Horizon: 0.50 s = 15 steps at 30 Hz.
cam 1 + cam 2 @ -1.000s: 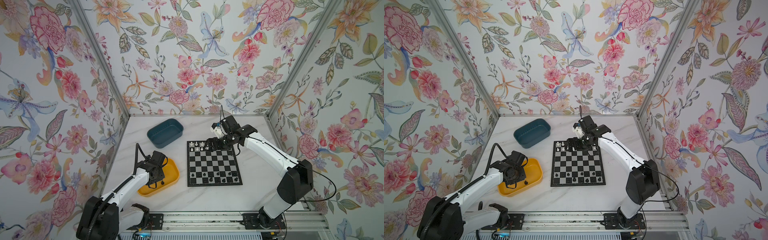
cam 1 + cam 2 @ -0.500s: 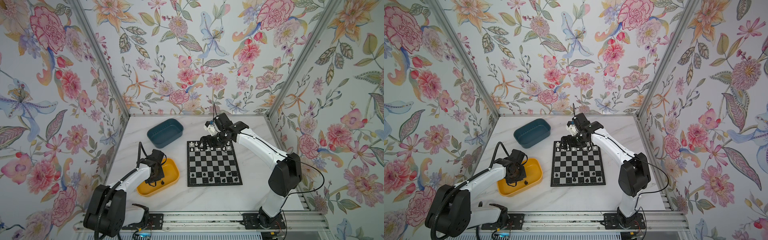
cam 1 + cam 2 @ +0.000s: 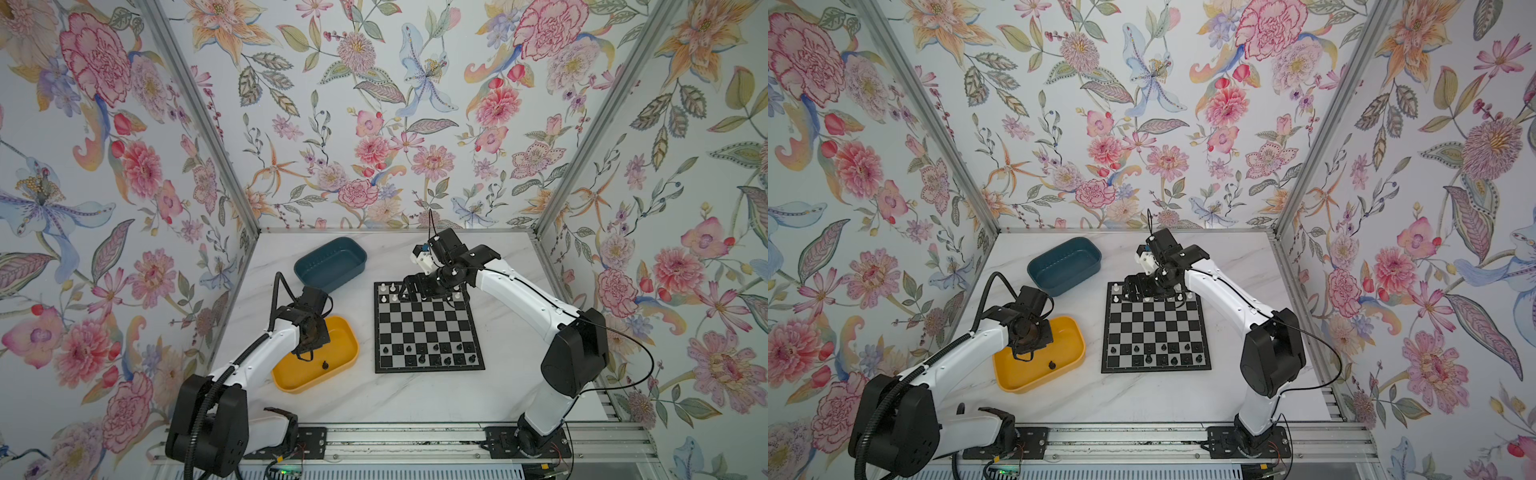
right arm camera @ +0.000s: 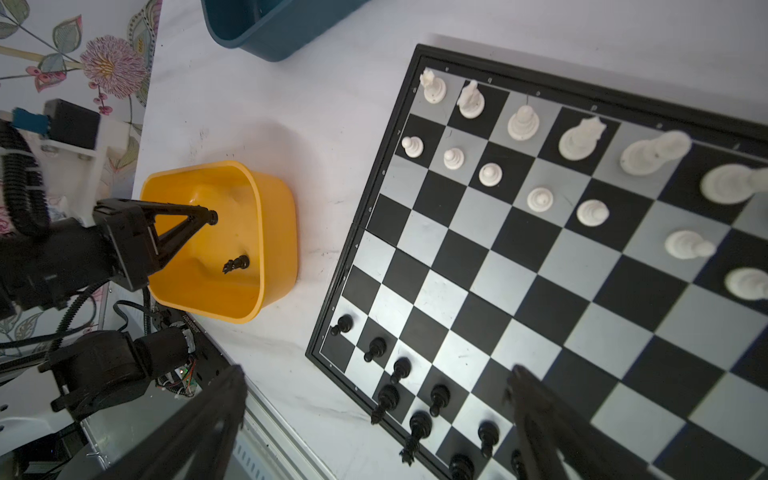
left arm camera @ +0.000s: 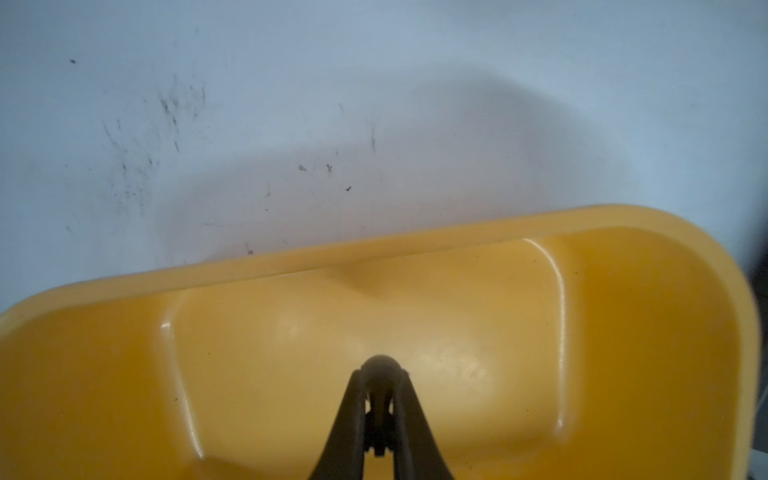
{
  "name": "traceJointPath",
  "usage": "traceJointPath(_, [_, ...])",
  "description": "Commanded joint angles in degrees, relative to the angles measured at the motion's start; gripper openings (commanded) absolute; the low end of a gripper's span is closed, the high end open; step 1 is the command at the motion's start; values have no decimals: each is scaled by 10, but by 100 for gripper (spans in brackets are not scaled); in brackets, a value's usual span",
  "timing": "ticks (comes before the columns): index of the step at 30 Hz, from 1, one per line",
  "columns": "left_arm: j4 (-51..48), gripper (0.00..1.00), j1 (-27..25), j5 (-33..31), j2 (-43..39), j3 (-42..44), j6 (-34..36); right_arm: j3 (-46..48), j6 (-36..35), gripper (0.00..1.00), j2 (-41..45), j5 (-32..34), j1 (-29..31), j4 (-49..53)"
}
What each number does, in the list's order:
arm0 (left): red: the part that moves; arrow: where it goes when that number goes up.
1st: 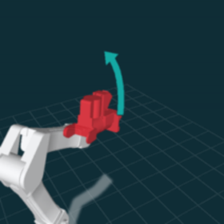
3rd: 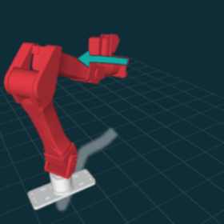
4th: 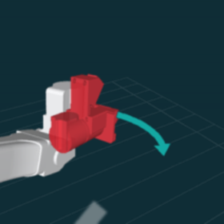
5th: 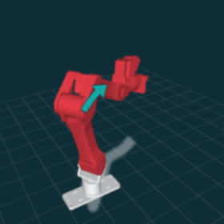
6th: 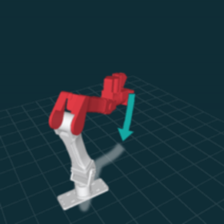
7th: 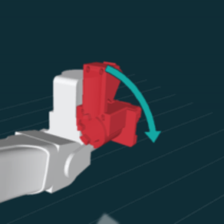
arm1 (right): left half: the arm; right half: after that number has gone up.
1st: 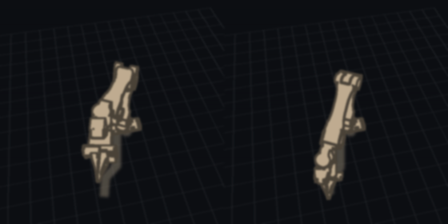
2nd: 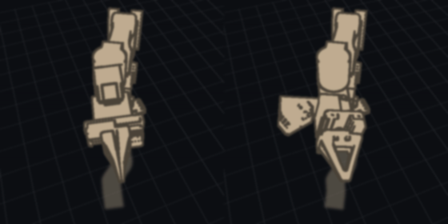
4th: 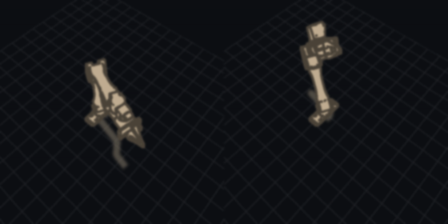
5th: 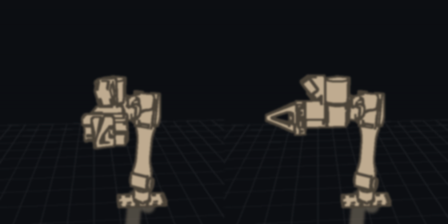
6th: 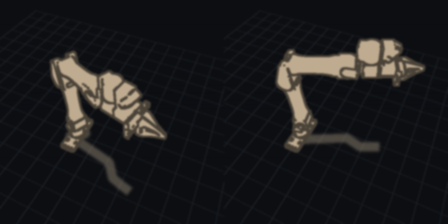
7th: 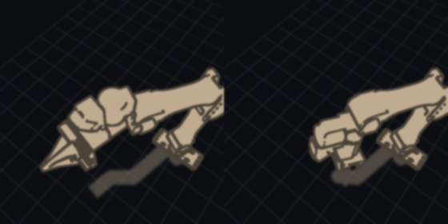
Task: Set up the chess pieces on the board
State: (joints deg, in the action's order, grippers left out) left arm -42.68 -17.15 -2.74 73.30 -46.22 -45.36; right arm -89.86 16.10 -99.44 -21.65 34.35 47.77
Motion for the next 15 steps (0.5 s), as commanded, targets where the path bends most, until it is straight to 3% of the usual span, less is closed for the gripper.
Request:
traceJointPath(1, [-39,8,-26,10,-16,-38,-2,41,14,99,56,21,6,3])
traceJointPath(15, [-60,10,-289,-25,-2,-97,-143,290,85,99,313,59,24,-27])
